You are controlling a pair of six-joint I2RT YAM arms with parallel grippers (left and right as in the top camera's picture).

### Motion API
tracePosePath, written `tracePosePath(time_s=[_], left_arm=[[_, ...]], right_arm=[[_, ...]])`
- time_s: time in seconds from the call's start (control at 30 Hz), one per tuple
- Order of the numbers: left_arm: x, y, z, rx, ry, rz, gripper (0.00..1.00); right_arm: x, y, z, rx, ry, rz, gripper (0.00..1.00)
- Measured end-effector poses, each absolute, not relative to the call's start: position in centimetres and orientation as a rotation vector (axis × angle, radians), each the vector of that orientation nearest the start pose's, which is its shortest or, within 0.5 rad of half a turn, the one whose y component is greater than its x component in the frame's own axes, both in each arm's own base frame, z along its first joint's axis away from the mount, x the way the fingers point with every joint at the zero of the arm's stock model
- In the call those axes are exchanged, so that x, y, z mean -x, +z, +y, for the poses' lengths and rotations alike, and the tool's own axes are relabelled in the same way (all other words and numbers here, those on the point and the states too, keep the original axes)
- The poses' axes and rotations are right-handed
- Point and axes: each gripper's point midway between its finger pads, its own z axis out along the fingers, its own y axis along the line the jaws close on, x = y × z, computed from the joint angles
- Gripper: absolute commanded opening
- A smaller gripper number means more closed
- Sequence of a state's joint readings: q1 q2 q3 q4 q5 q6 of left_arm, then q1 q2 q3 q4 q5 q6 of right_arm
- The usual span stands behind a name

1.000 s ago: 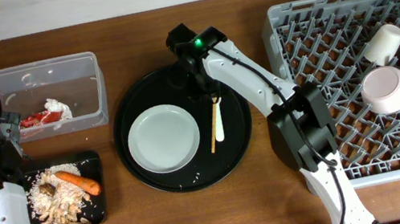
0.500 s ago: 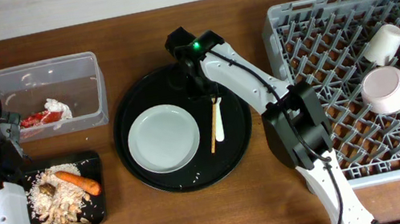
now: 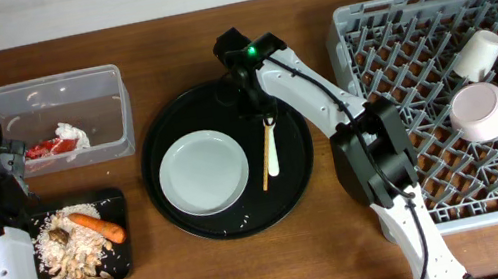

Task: Sort waste into correct bins and load items into the dishwasher rack
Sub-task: 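Grasp the wooden chopstick with the right gripper and lift it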

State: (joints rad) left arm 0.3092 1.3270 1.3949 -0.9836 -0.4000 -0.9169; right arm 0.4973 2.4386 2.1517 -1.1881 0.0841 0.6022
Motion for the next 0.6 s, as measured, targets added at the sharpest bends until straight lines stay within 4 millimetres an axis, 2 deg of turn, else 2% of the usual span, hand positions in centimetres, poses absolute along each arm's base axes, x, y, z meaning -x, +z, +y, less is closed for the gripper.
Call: tracePosePath(time_s=[0.23,0.43,0.6], left_arm=[[-30.2,26.2,16.7,1.513,0.22,1.864,0.99],[-30.2,26.2,16.7,1.513,0.22,1.865,0.99],[-30.2,26.2,16.7,1.513,0.22,1.865,0.99]], right_arm=[[-43.7,1.8,22.3,-0.166,-0.043,3.035,0.37],[-43.7,1.7,22.6,-0.169,-0.017,3.042,0.27],[-43.6,1.6,22.5,-0.177,-0.019,3.044,0.26]])
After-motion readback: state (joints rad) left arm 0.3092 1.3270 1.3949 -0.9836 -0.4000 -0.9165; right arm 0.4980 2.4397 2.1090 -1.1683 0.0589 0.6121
